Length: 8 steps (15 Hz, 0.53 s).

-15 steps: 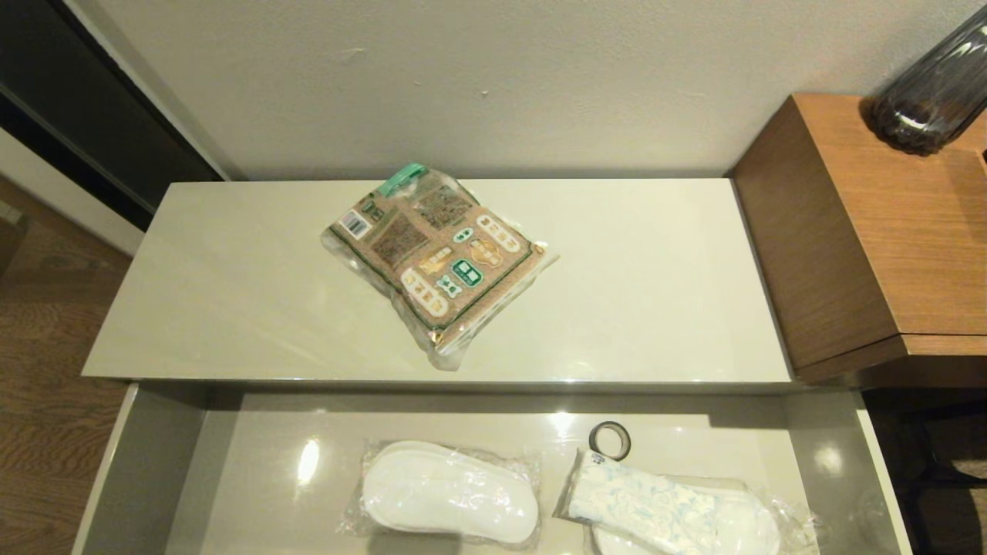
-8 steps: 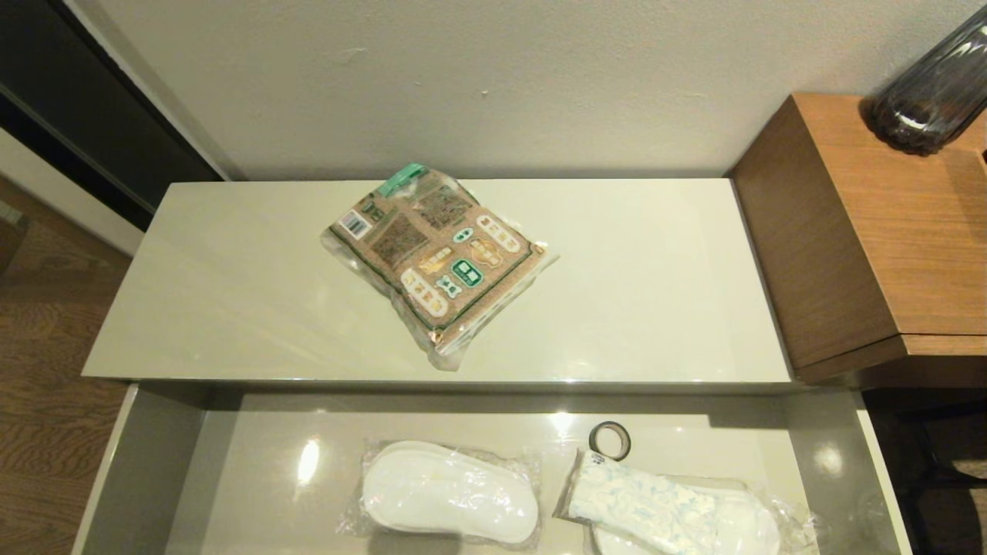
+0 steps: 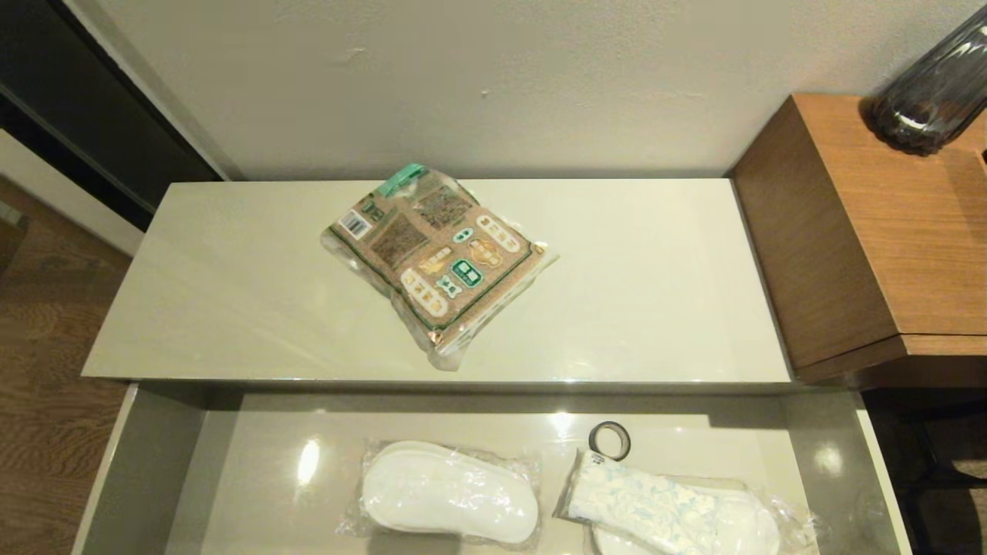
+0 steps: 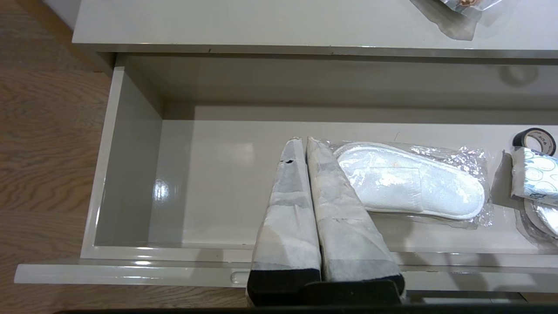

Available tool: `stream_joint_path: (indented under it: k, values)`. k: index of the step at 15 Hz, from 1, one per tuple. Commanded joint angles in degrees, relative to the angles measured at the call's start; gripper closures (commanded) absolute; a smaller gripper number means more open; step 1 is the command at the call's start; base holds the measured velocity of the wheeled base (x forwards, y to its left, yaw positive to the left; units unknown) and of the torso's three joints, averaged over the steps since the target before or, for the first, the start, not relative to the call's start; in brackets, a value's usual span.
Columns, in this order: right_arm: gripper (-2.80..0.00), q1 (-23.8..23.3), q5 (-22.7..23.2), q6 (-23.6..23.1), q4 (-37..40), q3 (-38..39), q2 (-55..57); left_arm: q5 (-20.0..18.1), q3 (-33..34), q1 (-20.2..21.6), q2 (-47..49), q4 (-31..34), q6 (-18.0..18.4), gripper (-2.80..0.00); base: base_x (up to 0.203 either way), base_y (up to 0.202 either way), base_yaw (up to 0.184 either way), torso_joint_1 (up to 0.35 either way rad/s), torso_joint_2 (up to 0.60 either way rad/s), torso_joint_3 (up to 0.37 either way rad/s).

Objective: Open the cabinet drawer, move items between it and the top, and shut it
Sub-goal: Pick up the solid drinks on the table

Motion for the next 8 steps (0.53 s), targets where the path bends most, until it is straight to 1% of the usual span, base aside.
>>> stream_joint_path:
  k: [1, 6, 8]
  values:
    - [0.0, 0.0, 0.04, -0.03, 0.02, 0.1, 0.1, 0.0, 0.0, 0.01, 0.09, -0.04, -0.02, 0.0, 0.0, 0.0, 0.0, 0.0, 0.0, 0.0]
    - [0.0, 0.0, 0.04, -0.03, 0.02, 0.1, 0.1, 0.09, 0.0, 0.01, 0.09, 0.31, 0.44, 0.0, 0.0, 0.0, 0.0, 0.0, 0.0, 0.0]
    - [0.0, 0.0, 0.04, -0.03, 0.02, 0.09, 0.1, -0.22, -0.16, 0.1, 0.09, 0.37, 1.85, 0.0, 0.0, 0.0, 0.0, 0.0, 0.0, 0.0]
